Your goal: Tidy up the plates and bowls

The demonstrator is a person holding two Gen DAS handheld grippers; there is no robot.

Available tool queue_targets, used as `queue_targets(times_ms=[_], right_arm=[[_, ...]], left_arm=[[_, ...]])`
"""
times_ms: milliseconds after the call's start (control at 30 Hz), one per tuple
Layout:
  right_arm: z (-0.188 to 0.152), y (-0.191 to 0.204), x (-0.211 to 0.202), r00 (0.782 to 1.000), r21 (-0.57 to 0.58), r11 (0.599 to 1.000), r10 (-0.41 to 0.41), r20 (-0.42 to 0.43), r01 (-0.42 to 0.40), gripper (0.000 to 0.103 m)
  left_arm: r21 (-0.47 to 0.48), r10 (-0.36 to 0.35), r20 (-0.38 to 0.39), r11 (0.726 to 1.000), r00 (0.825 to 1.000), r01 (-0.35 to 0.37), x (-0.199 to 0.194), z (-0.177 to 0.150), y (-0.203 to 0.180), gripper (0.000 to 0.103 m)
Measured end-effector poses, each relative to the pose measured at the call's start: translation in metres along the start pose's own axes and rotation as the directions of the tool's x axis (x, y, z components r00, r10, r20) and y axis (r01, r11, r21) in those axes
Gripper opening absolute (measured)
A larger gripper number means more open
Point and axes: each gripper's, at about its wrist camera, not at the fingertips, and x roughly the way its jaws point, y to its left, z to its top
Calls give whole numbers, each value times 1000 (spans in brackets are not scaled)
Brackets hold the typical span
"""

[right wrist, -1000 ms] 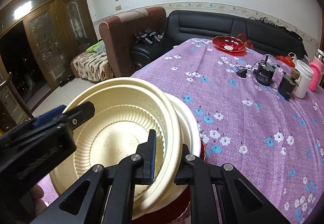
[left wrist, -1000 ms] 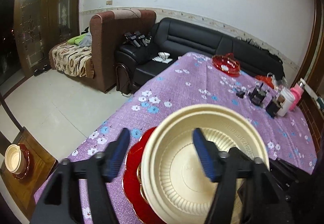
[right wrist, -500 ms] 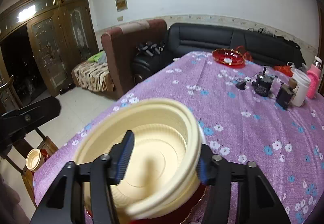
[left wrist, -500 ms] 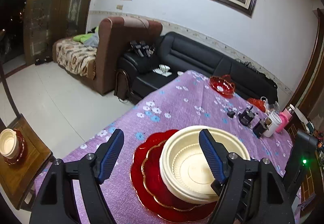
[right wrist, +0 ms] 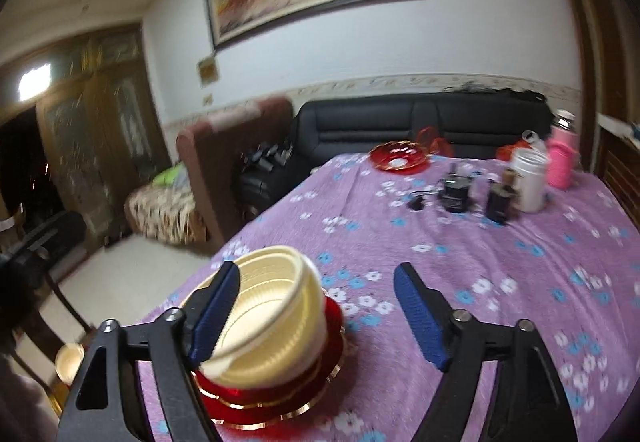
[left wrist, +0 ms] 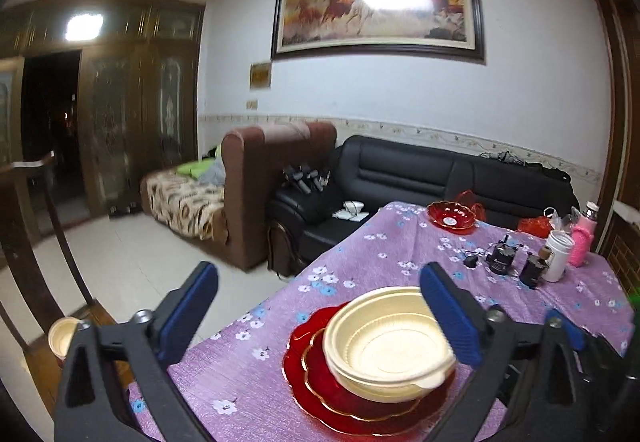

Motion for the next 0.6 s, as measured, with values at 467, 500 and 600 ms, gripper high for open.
queue_targets(times_ms=[467,500,600], right_arm=[[-24,-51,-72,986,135,982,-142,83,130,92],[-24,-52,-74,986,133,982,-145,87,133,93],[-28,-52,-76,986,120,984,-143,87,132,93]], left_arm=[[63,-156,-121,984,980,165,-20,-20,-59,103],[65,-158,-120,984,980,166,-22,-20,-60,103],[81,-157,-119,983,980,168,-27,-22,-67,103]])
